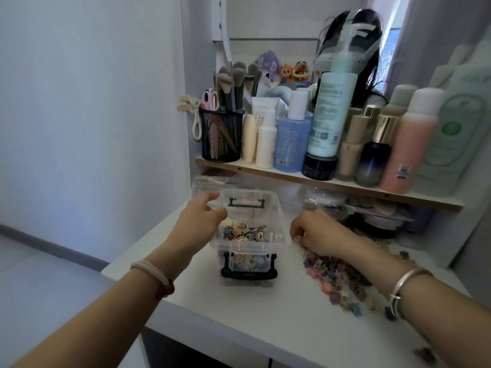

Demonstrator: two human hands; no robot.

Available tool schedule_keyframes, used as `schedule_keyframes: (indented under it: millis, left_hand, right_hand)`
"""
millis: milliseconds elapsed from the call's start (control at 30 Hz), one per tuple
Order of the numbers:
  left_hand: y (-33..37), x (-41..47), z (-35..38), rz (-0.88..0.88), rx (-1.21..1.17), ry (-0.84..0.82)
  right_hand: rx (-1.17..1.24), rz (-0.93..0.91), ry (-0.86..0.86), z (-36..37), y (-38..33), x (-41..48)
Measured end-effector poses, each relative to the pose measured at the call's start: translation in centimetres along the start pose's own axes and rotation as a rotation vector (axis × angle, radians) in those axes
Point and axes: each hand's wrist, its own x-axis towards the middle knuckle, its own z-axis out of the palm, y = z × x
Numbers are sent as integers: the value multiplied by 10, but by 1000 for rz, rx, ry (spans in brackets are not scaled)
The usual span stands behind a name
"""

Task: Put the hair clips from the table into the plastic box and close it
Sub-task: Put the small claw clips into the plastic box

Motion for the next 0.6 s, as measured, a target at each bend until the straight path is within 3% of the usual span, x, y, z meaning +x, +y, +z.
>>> schedule_keyframes:
  millis: [100, 200, 300, 467, 600]
  left_hand:
    - [0, 0, 0, 7, 5, 5]
    - [0, 0, 0, 2, 6, 8]
    - [1, -2, 0, -8, -4, -1]
    - [1, -1, 0, -4, -5, 6]
    - [2, -2, 1, -3, -16, 1]
  right_hand:
    - [174, 15, 201, -12, -3, 1]
    - [521, -3, 436, -37, -15, 0]
    - [733, -120, 335, -52, -32, -2]
    - [411, 13, 272, -38, -19, 0]
    - [35, 72, -23, -2, 1, 0]
